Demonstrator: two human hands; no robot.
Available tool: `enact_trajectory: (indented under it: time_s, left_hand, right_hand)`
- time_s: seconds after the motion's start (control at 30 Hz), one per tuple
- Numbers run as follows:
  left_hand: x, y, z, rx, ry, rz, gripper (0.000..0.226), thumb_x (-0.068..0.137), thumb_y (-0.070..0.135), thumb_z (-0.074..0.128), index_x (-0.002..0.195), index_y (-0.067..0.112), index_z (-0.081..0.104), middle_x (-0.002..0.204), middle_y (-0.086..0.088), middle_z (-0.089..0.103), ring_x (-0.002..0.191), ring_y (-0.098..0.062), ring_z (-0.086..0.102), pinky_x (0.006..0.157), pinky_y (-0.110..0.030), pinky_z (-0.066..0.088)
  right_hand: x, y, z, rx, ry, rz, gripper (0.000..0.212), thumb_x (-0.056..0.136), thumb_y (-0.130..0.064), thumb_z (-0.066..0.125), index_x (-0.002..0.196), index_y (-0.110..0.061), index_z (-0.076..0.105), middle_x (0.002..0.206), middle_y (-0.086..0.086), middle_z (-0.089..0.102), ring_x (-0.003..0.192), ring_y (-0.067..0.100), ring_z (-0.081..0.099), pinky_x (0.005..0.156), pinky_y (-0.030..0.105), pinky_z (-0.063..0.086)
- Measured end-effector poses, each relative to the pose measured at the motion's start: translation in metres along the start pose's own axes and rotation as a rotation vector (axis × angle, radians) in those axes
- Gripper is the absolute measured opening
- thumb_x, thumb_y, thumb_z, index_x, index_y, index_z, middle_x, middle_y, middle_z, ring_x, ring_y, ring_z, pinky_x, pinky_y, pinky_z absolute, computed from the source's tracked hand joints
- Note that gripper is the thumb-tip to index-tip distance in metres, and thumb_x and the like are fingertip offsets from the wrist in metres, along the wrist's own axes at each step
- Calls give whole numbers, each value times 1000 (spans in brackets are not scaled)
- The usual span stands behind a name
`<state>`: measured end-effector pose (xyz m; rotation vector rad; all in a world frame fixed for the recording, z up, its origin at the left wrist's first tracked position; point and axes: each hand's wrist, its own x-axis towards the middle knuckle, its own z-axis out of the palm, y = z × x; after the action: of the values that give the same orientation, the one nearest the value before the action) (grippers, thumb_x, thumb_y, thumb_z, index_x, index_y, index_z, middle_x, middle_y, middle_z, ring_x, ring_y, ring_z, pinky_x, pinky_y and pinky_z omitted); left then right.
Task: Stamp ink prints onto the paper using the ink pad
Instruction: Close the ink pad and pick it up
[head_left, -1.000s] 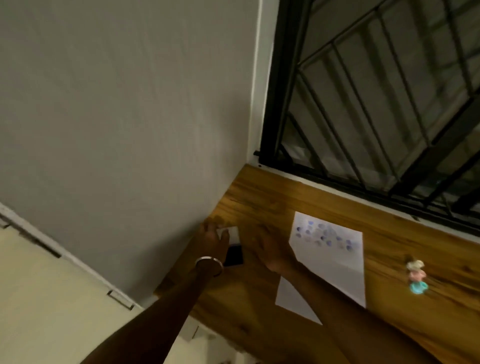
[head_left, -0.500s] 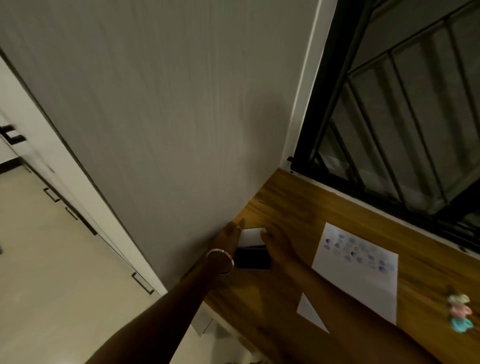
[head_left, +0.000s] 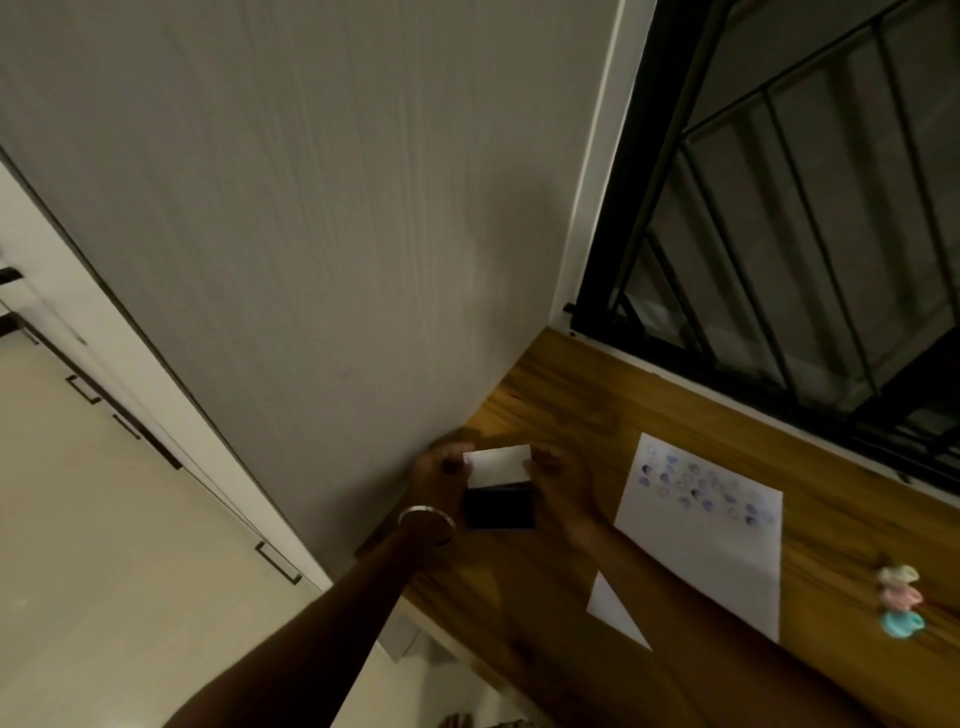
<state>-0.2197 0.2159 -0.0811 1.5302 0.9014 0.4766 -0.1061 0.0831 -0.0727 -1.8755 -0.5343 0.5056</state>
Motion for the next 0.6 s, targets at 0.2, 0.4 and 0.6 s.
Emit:
enact_trajectory:
  time_s: [0.2, 0.4, 0.6]
  left_hand:
    - [-14, 4, -4, 181, -30, 236, 24, 82, 24, 59, 96, 13, 74, 100, -10, 73, 93, -26, 67, 90, -44, 55]
    - [-21, -2, -5, 182, 6, 361, 25, 73, 25, 55, 93, 24, 71, 94, 1, 72, 90, -17, 68, 87, -39, 56]
    - [-24, 1, -6, 181, 29, 258, 17, 75, 31, 59, 82, 45, 67, 85, 15, 70, 84, -11, 68, 80, -32, 57]
  right_hand:
    - [-7, 2, -6, -31, -96, 111, 45, 94, -49, 48, 98, -9, 68, 99, 15, 68, 91, 25, 66, 84, 43, 56]
    - [-10, 2, -16, -117, -251, 153, 39, 85, -63, 49, 76, -28, 65, 83, -1, 66, 82, 13, 63, 71, 30, 51]
    - [-10, -6, -26, 13, -389, 219, 35, 81, -63, 52, 91, -32, 66, 104, -2, 68, 94, 8, 64, 70, 17, 52]
